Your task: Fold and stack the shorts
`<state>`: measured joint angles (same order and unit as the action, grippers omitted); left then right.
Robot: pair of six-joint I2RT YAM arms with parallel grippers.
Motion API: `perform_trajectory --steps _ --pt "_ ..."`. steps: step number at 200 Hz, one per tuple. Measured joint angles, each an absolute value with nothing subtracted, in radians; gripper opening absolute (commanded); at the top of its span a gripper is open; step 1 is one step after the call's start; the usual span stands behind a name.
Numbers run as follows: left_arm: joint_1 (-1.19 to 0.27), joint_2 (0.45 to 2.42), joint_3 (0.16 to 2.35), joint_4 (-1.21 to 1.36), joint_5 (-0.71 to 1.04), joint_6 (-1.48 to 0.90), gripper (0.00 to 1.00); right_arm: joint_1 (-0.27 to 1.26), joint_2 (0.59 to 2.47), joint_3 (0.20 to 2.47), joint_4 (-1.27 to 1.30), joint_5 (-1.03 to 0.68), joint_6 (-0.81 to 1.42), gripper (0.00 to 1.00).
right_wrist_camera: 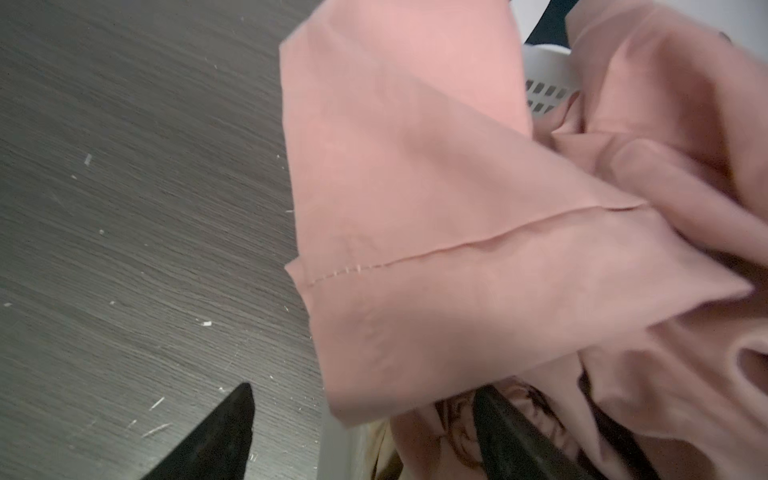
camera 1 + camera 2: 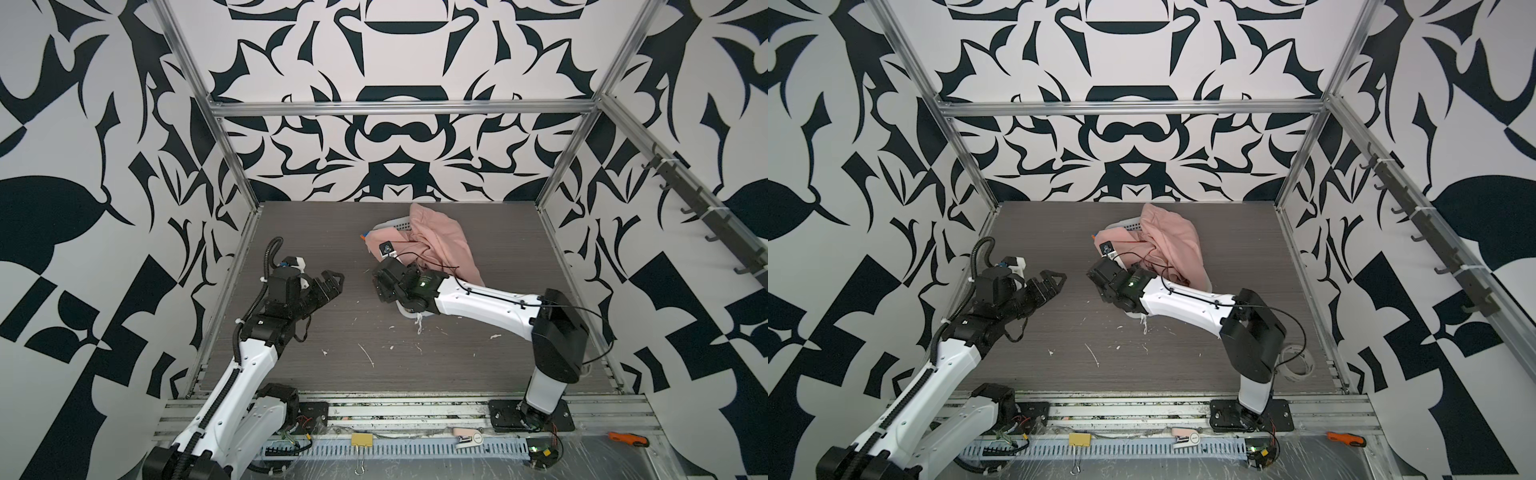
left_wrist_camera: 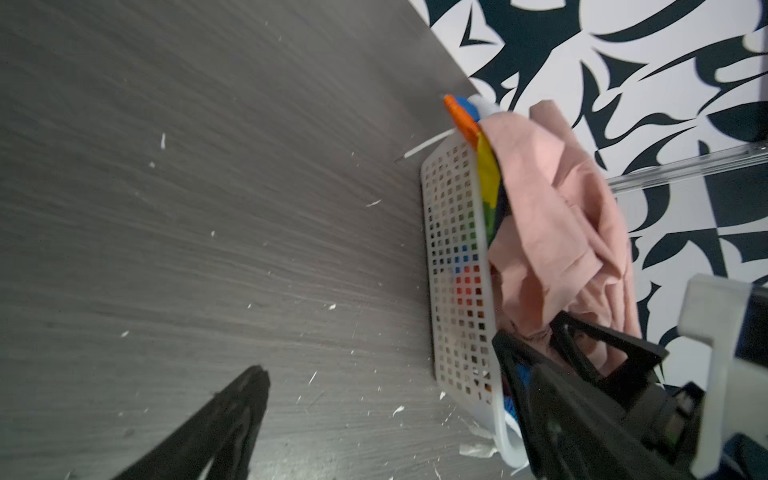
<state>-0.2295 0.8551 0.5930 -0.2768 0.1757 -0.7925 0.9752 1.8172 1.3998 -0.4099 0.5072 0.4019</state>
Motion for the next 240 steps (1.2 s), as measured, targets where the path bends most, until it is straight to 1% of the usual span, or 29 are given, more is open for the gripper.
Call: perform_trajectory --steps 13,35,54,61,72,82,84,87,91,103,138,177,203,228,240 --pt "-0.229 0.838 0.578 -0.284 0.181 -0.793 0.99 0.975 1.857 1.431 -0.422 0.506 0.410 0.77" --pt "-0.229 0.811 0.573 -0.289 0.184 -0.791 0.99 0.975 1.925 1.477 -0.441 0.511 0.419 0.72" --pt "-0.231 0.805 0.574 -0.289 0.189 -0.788 0.99 0.975 1.966 1.491 -0.453 0.524 0.419 0.66" --pt "-0.233 0.808 0.574 -0.289 0.190 -0.787 0.99 0.974 1.978 1.493 -0.458 0.529 0.417 0.57" --pt "-0.238 0.818 0.574 -0.288 0.192 -0.785 0.99 0.969 1.996 1.498 -0.468 0.541 0.407 0.39" --pt "-0.247 0.834 0.580 -0.288 0.196 -0.785 0.99 0.965 2.008 1.502 -0.474 0.551 0.396 0.23" --pt "-0.249 0.838 0.582 -0.287 0.196 -0.785 0.99 0.964 2.008 1.503 -0.476 0.553 0.386 0.22" --pt "-0.253 0.846 0.587 -0.288 0.197 -0.785 0.99 0.964 2.008 1.505 -0.476 0.554 0.393 0.16" --pt "-0.258 0.855 0.591 -0.287 0.198 -0.784 0.99 0.961 2.005 1.505 -0.476 0.559 0.379 0.10" --pt "-0.276 0.883 0.612 -0.285 0.199 -0.781 0.99 0.952 2.001 1.504 -0.475 0.565 0.372 0.00" --pt "-0.371 0.973 0.710 -0.264 0.175 -0.765 0.99 0.864 1.943 1.424 -0.415 0.585 0.225 0.00" --pt "-0.543 1.104 0.864 -0.236 0.101 -0.721 0.99 0.676 1.832 1.295 -0.345 0.570 0.051 0.00" --pt "-0.630 1.198 0.953 -0.219 0.054 -0.683 0.99 0.522 1.753 1.225 -0.315 0.535 0.003 0.00" --pt "-0.668 1.286 1.015 -0.205 0.033 -0.661 0.99 0.383 1.707 1.185 -0.310 0.522 -0.007 0.00" --pt "-0.678 1.335 1.048 -0.200 0.024 -0.650 0.99 0.341 1.703 1.168 -0.305 0.524 -0.006 0.00"
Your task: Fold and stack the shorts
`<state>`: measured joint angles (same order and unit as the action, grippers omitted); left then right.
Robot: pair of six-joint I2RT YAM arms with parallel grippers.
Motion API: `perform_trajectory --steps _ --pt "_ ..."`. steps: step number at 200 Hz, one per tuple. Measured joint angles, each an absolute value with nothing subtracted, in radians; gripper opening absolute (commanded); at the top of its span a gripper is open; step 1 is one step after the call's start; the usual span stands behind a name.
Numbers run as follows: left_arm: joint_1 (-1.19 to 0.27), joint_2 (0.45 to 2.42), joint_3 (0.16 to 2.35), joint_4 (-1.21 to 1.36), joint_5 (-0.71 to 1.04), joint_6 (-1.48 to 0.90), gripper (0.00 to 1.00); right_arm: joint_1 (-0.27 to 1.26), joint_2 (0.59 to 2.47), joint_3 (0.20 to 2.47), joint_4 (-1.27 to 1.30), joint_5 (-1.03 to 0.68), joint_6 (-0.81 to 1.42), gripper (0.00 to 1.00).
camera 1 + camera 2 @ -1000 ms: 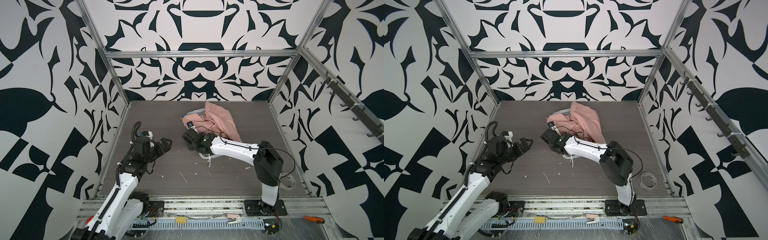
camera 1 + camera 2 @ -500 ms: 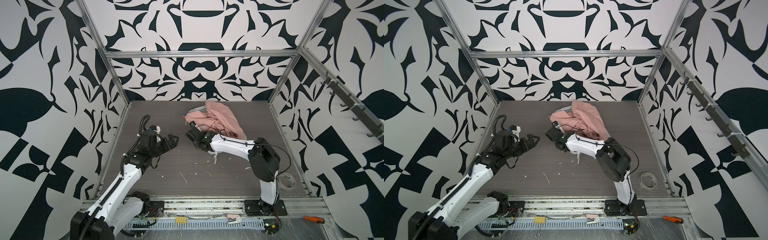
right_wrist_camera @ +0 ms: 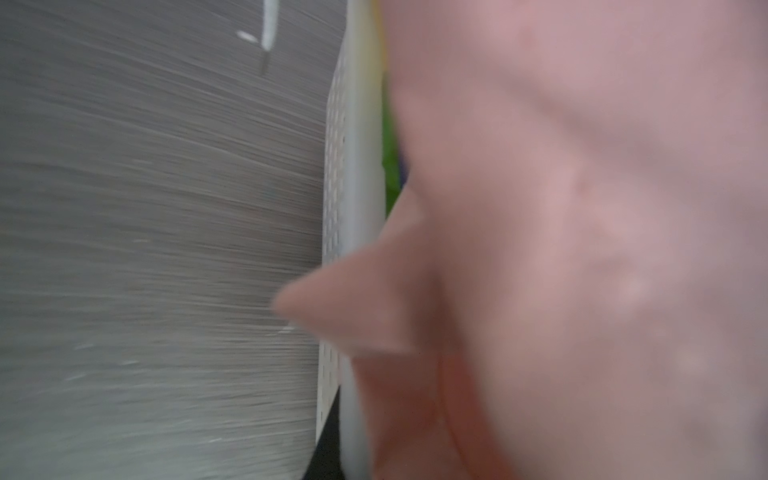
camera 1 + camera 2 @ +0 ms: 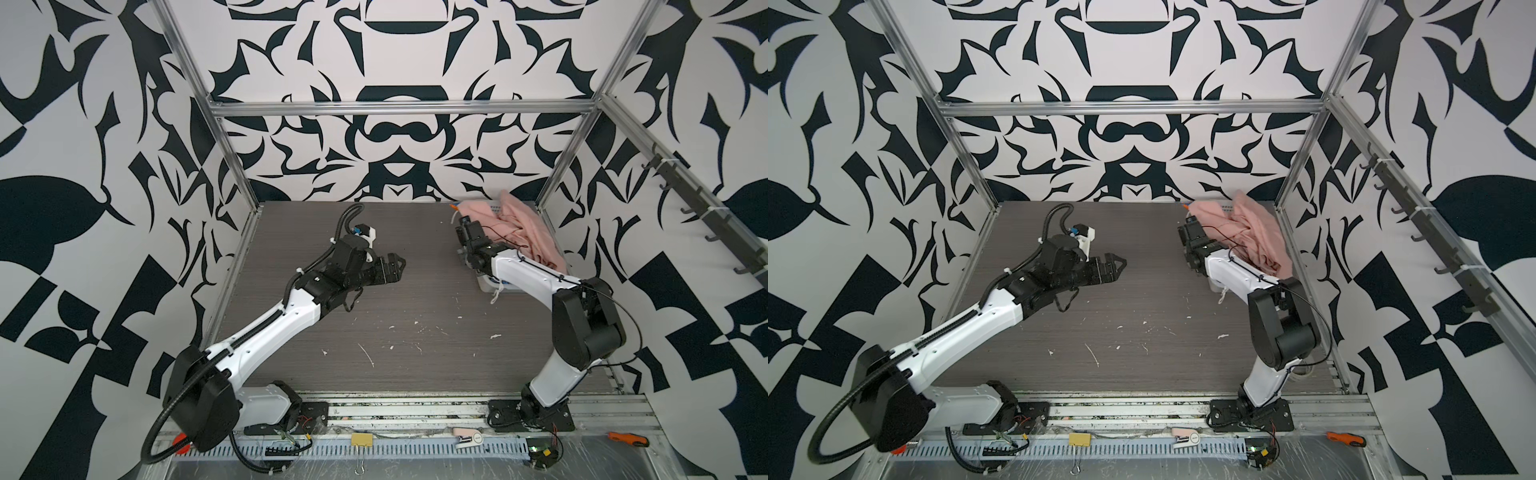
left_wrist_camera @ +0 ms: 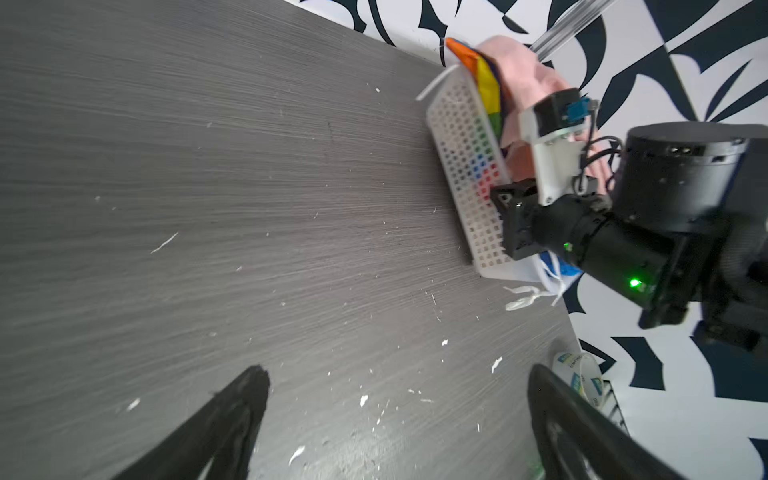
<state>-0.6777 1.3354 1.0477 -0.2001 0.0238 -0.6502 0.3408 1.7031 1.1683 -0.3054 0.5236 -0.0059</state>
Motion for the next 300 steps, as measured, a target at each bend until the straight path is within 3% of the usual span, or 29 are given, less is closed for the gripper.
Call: perform_trajectory --steps 67,76,102,116,135,190,241,272,288,300 --pt "-0.728 1.500 1.176 -0.194 0.000 -0.603 0.99 0.331 1.705 1.102 -0.256 0.522 -0.049 0.00" --pt "-0.735 1.509 1.187 -0.194 -0.001 -0.600 0.99 0.331 1.705 1.102 -0.255 0.522 -0.059 0.07" --pt "-0.749 1.526 1.211 -0.191 -0.010 -0.585 0.99 0.331 1.705 1.107 -0.280 0.527 -0.060 0.38" --pt "-0.759 1.535 1.232 -0.195 -0.030 -0.561 0.99 0.331 1.696 1.125 -0.314 0.524 -0.049 0.47" --pt "-0.785 1.549 1.278 -0.202 -0.090 -0.494 0.99 0.331 1.631 1.156 -0.369 0.483 -0.004 0.66" --pt "-0.899 1.628 1.484 -0.224 -0.277 -0.248 0.99 0.276 1.275 1.235 -0.454 0.378 0.117 0.80" --pt "-1.004 1.775 1.593 -0.213 -0.515 0.023 0.99 -0.009 1.192 1.127 -0.517 0.319 0.264 0.83" --pt "-1.030 1.861 1.654 -0.241 -0.555 0.084 0.99 -0.102 1.222 1.040 -0.522 0.217 0.336 0.82" --pt "-1.031 1.876 1.672 -0.257 -0.559 0.096 0.99 -0.115 1.275 1.040 -0.508 0.184 0.357 0.75" --pt "-1.031 1.877 1.679 -0.264 -0.562 0.102 0.99 -0.121 1.327 1.040 -0.489 0.157 0.377 0.57"
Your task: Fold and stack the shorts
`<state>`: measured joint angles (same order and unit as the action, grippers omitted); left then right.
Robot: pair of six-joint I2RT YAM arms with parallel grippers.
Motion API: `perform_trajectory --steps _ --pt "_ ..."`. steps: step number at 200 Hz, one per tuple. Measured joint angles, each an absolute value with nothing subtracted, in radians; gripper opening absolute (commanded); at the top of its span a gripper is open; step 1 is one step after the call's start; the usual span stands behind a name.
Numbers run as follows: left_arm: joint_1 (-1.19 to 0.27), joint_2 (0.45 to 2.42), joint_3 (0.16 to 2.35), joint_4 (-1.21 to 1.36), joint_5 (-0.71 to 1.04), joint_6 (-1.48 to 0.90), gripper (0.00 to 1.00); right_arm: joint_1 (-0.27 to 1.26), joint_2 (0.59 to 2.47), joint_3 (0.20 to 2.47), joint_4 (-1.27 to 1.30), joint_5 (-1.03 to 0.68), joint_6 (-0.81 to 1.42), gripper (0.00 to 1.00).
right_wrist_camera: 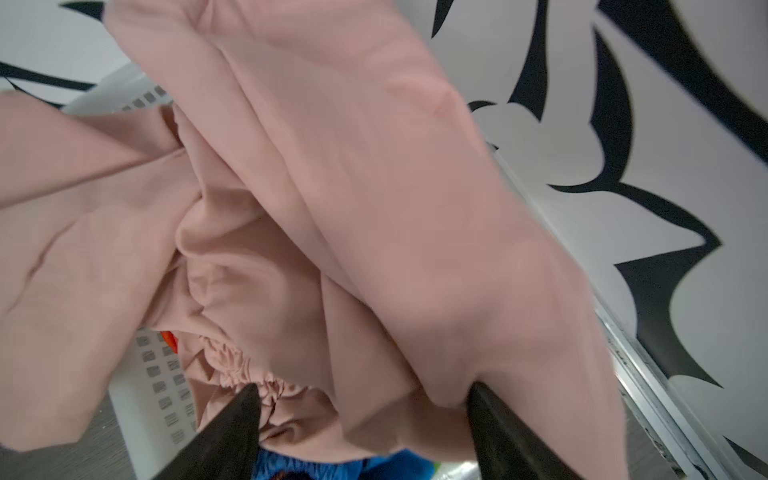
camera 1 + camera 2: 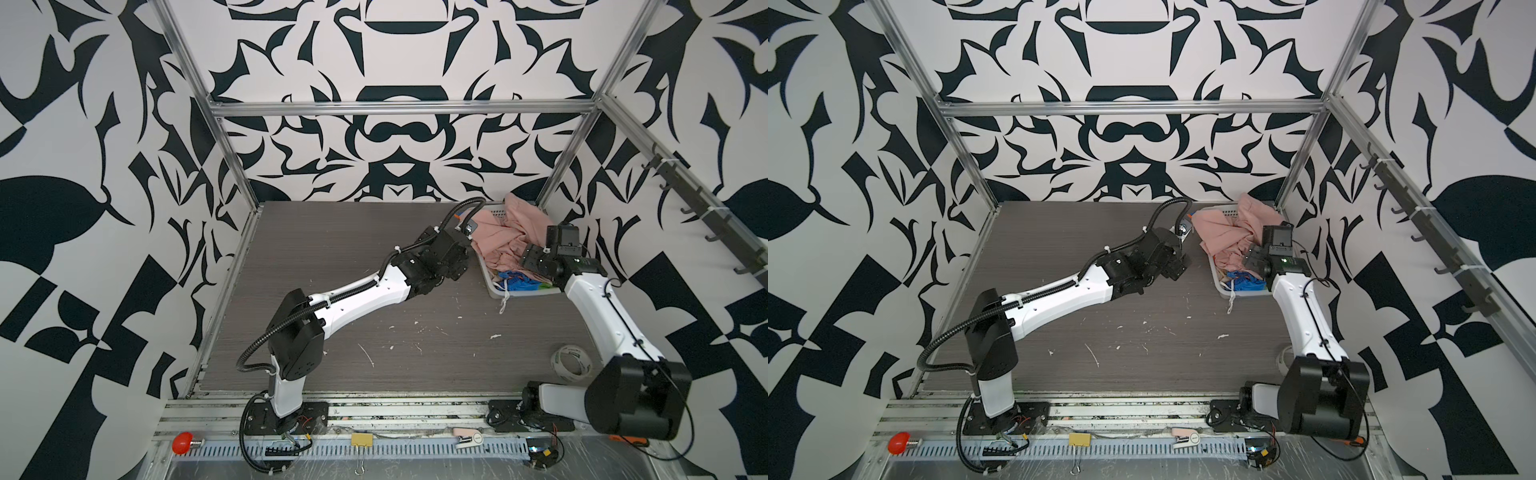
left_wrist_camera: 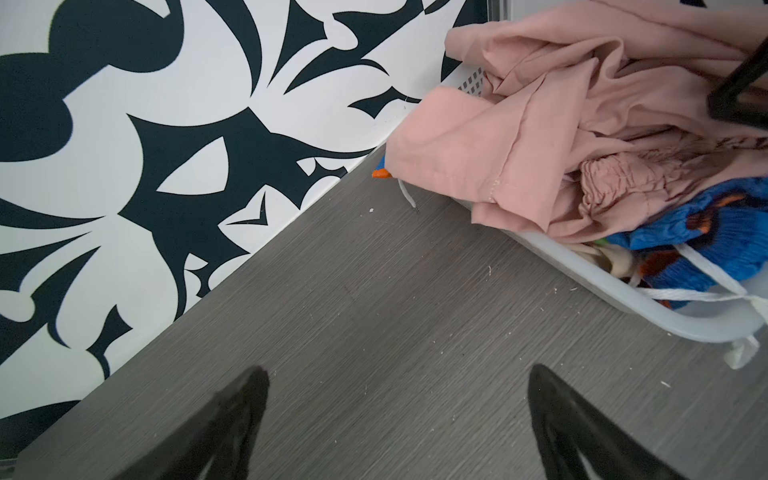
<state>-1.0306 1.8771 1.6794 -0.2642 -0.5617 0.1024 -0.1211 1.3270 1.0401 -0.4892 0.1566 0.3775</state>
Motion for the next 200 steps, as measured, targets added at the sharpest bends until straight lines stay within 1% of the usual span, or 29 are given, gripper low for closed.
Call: perform_trajectory --steps 11,17,22,26,37,82,111,130,144,155,175,188,200 --pt "-1.030 1.877 1.687 -0.263 -0.564 0.105 0.99 -0.127 1.368 1.040 -0.478 0.133 0.379 0.37" --pt "-1.030 1.877 1.688 -0.263 -0.566 0.105 0.99 -0.130 1.387 1.040 -0.473 0.124 0.390 0.23" --pt "-1.029 1.877 1.689 -0.263 -0.567 0.105 0.99 -0.131 1.401 1.040 -0.470 0.117 0.401 0.13" --pt "-1.029 1.877 1.689 -0.263 -0.568 0.105 0.99 -0.132 1.407 1.040 -0.469 0.115 0.400 0.08" --pt "-1.029 1.877 1.689 -0.267 -0.569 0.103 0.99 -0.135 1.419 1.040 -0.465 0.109 0.415 0.00" --pt "-1.028 1.877 1.689 -0.275 -0.563 0.081 0.99 -0.136 1.327 1.061 -0.459 0.110 0.416 0.00" --pt "-1.010 1.865 1.687 -0.297 -0.513 0.020 0.99 -0.137 1.288 1.211 -0.516 0.063 0.410 0.00" --pt "-0.966 1.816 1.666 -0.326 -0.453 -0.048 0.99 -0.111 1.284 1.330 -0.533 0.014 0.435 0.00" --pt "-0.915 1.750 1.630 -0.336 -0.417 -0.094 0.99 0.004 1.288 1.438 -0.565 0.044 0.441 0.00" --pt "-0.864 1.680 1.594 -0.338 -0.393 -0.128 0.99 0.163 1.312 1.542 -0.585 0.074 0.431 0.00" --pt "-0.762 1.531 1.515 -0.339 -0.341 -0.199 0.99 0.479 1.394 1.734 -0.572 0.068 0.395 0.00" --pt "-0.690 1.418 1.449 -0.336 -0.305 -0.252 0.99 0.640 1.444 1.818 -0.554 0.066 0.365 0.00" --pt "-0.624 1.319 1.383 -0.332 -0.278 -0.297 0.99 0.743 1.475 1.853 -0.535 0.054 0.346 0.00"
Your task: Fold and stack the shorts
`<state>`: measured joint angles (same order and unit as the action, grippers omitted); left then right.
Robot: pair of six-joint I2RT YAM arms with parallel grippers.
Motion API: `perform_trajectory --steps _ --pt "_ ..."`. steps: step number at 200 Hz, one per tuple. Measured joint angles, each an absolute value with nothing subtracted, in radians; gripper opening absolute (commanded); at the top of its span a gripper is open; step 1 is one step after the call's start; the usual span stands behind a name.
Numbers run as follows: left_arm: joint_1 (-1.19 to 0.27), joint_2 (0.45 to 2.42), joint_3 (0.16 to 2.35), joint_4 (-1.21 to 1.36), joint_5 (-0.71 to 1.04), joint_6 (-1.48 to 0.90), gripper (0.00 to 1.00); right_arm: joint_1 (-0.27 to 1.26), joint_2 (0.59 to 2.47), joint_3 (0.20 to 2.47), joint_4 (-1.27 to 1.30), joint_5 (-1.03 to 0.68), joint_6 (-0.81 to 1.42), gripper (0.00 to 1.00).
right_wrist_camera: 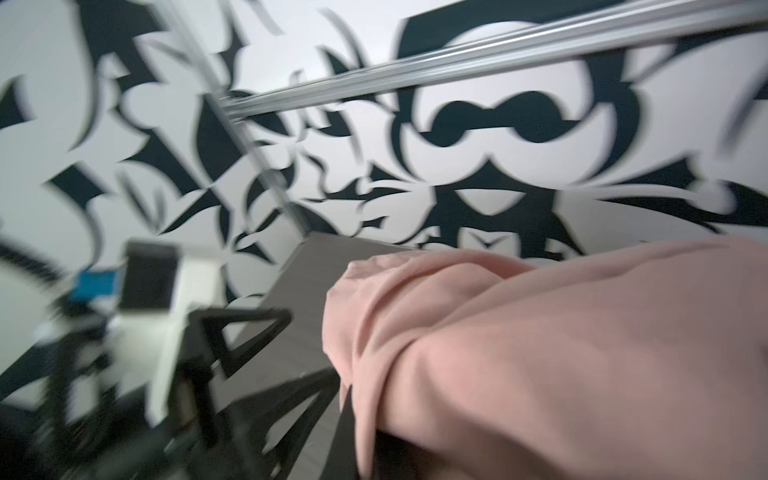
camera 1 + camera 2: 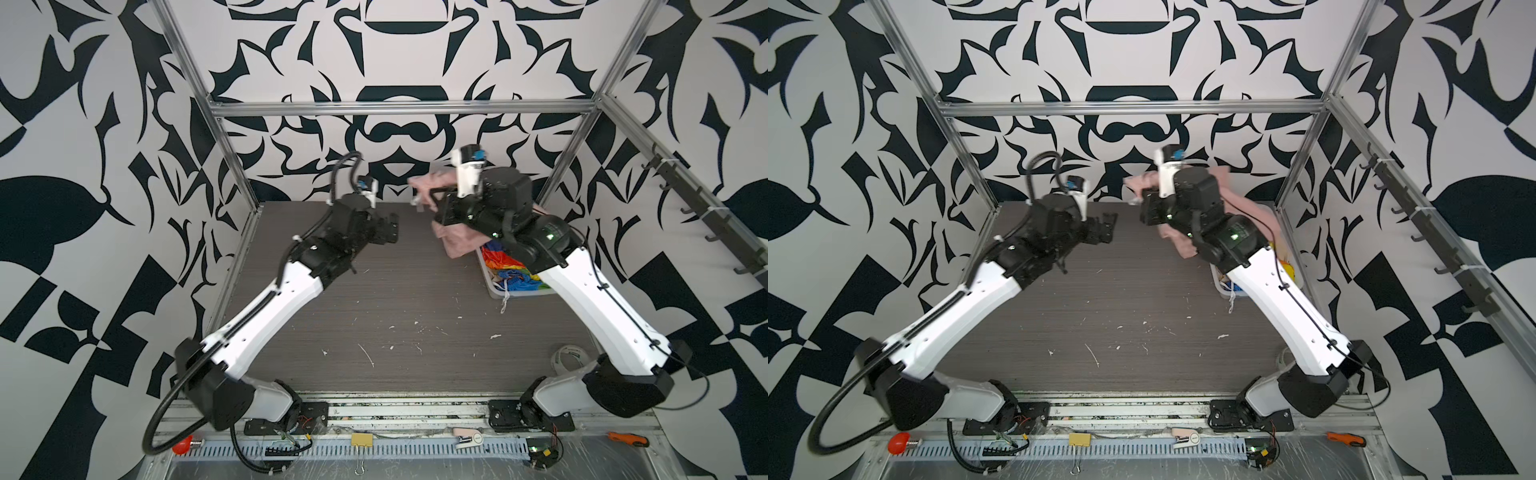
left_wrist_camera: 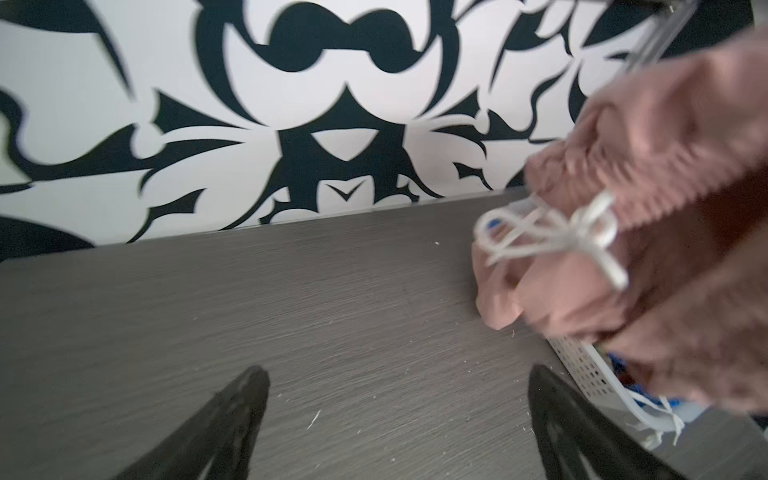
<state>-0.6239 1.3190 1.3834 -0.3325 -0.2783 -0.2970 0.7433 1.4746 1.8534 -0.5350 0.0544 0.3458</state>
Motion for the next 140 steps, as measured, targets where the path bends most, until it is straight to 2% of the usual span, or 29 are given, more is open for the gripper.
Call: perform_trajectory --steps 25,55,67,92,118,140 --pt "-0.544 1.154 1.248 -0.333 -0.240 -0.363 0.99 0.778 1.511 1.862 -0.526 0.097 0.327 0.00" --pt "-0.496 1.064 1.139 -0.350 -0.206 -0.413 0.99 0.614 1.625 1.859 -0.540 0.109 0.359 0.00" --pt "-0.481 1.053 1.110 -0.367 -0.196 -0.424 0.99 0.521 1.686 1.826 -0.537 0.093 0.388 0.21" --pt "-0.461 1.047 1.060 -0.402 -0.176 -0.442 0.99 0.391 1.791 1.658 -0.532 0.056 0.427 0.49" --pt "-0.456 1.048 1.011 -0.420 -0.139 -0.468 0.99 0.392 1.802 1.468 -0.551 0.018 0.447 0.60" --pt "-0.456 1.060 0.966 -0.424 -0.079 -0.501 0.99 0.427 1.716 1.334 -0.537 -0.013 0.455 0.66"
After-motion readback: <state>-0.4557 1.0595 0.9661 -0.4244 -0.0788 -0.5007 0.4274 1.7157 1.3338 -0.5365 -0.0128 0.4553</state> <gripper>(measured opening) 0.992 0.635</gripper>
